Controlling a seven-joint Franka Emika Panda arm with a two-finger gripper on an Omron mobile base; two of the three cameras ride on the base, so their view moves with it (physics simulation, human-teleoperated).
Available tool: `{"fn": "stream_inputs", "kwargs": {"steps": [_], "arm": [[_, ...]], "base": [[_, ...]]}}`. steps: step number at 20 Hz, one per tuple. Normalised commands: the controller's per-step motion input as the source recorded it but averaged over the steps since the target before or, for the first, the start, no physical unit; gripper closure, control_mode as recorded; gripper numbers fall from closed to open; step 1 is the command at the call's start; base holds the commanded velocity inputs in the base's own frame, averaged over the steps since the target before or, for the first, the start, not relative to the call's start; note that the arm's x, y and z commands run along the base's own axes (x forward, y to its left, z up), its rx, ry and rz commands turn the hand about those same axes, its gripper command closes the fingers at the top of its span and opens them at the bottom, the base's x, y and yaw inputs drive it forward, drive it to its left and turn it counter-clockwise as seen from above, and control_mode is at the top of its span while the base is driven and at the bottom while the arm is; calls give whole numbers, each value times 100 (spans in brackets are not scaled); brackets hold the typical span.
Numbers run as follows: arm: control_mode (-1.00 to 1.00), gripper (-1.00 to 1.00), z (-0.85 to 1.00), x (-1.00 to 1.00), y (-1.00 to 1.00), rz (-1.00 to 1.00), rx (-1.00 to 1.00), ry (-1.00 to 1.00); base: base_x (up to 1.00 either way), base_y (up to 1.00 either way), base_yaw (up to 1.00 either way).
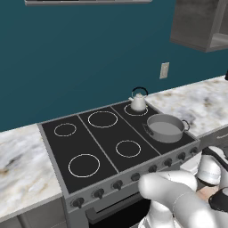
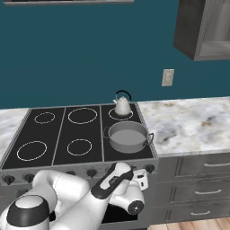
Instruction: Pick the kettle from the cabinet and place it on a stove burner. Then pick the pot from the counter and place it on another stove burner. Finally, turn both burners on.
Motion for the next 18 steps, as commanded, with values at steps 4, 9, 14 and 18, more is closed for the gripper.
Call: {"fn": "stream_inputs", "kwargs": {"steps": [4, 9, 14, 18], "arm": [[-100, -100, -4, 7, -1, 0, 3, 0], [-100, -100, -4, 8, -4, 0, 2, 0], [-100, -100, -5, 8, -8, 0, 3, 0], [-100, -100, -12, 4, -18, 0, 3, 0]], "base": [[0, 0, 0], [0, 0, 0], [0, 0, 0], [0, 0, 0]]}}
